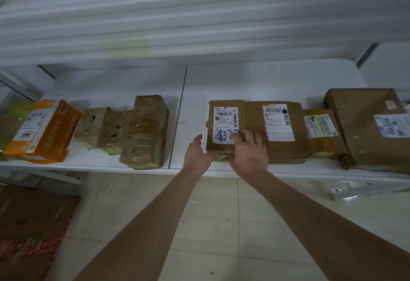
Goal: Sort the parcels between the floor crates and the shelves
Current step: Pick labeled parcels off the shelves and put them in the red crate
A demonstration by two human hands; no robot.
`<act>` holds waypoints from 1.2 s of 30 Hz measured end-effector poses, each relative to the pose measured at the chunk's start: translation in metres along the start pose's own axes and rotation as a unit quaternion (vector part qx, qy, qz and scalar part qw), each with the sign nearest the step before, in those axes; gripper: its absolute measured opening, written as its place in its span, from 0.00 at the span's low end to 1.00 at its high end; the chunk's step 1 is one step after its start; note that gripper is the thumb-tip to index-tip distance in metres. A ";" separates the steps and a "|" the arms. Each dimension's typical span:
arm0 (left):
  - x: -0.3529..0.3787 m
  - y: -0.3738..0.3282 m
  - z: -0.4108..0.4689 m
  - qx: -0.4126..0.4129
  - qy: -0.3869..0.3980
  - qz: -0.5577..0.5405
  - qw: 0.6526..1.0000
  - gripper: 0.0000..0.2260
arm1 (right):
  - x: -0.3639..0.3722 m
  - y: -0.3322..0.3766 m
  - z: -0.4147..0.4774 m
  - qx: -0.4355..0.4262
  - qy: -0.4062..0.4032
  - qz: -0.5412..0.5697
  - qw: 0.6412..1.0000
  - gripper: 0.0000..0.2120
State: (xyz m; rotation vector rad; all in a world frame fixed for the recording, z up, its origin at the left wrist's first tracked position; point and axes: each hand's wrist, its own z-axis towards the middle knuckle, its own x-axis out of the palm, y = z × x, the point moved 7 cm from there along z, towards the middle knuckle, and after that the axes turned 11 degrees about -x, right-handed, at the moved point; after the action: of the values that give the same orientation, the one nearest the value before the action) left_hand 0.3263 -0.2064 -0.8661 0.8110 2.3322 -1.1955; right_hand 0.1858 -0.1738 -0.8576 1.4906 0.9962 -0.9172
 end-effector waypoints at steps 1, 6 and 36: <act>-0.010 0.002 -0.003 0.020 -0.035 0.029 0.999 0.30 | 0.000 0.008 0.001 -0.006 -0.004 0.000 1.000 0.29; -0.093 0.038 -0.008 0.084 -0.217 0.087 0.969 0.31 | 0.019 0.075 0.006 -0.048 0.008 0.025 0.998 0.30; -0.137 0.140 0.059 -0.057 0.038 -0.183 0.981 0.30 | 0.126 0.136 -0.012 0.286 0.035 0.602 0.744 0.19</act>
State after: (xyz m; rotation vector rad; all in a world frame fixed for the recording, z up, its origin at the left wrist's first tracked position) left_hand 0.5262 -0.2329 -0.9034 0.4052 2.6663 -1.1705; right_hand 0.3581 -0.1589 -0.9263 2.2001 -0.3905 -0.1551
